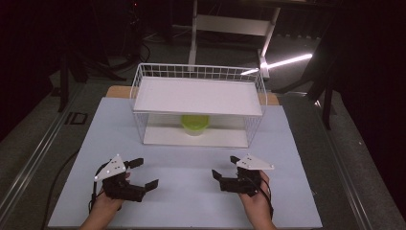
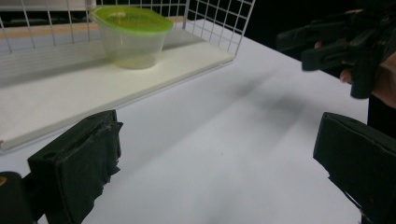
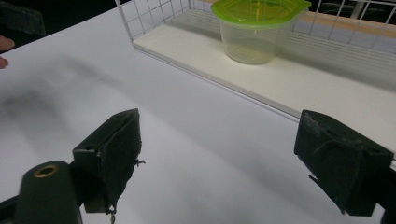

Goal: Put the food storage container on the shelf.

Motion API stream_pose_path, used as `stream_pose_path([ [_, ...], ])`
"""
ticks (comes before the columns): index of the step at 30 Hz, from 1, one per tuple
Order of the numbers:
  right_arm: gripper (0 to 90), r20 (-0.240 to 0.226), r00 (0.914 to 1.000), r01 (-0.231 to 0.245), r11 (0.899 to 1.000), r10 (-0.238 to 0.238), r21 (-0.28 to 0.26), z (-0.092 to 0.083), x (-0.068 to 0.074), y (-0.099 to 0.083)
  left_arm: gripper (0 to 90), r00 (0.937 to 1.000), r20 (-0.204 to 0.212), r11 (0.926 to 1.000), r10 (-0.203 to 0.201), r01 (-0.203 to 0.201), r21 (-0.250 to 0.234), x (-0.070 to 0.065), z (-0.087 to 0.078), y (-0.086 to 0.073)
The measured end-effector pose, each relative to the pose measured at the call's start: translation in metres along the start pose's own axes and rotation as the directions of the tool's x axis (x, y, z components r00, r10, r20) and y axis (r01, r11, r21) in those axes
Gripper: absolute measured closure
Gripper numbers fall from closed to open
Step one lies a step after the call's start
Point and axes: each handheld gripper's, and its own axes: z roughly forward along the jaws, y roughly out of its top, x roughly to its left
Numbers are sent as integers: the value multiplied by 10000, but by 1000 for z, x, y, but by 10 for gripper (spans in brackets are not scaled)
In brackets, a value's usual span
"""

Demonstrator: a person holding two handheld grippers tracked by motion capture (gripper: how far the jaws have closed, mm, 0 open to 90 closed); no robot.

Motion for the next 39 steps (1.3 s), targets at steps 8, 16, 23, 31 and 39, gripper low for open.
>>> stream_pose_path([
  [8, 151, 119, 9995, -290, 9995, 292, -135, -21, -8, -13, 17, 9995, -308, 10000, -22, 22, 8, 1, -14, -5],
  [16, 151, 224, 9986, -483, 9988, 484, -54, -38, -18, -23, 17, 9978, -651, 9995, 117, -97, 301, 0, -24, -11],
  [23, 151, 404, 9985, -373, 9993, 375, -57, -50, -25, -30, 16, 9969, -779, 9996, 84, -63, 274, 0, -32, -15],
  [31, 151, 473, 9982, -385, 9992, 378, 130, -60, -32, -41, 16, 9965, -837, 9985, -55, 99, 531, 1, -35, -24],
  [39, 151, 431, 9990, -114, 9999, 118, -101, -56, -40, -48, 17, 9965, -830, 9995, 123, -98, 312, 3, -36, -26],
])
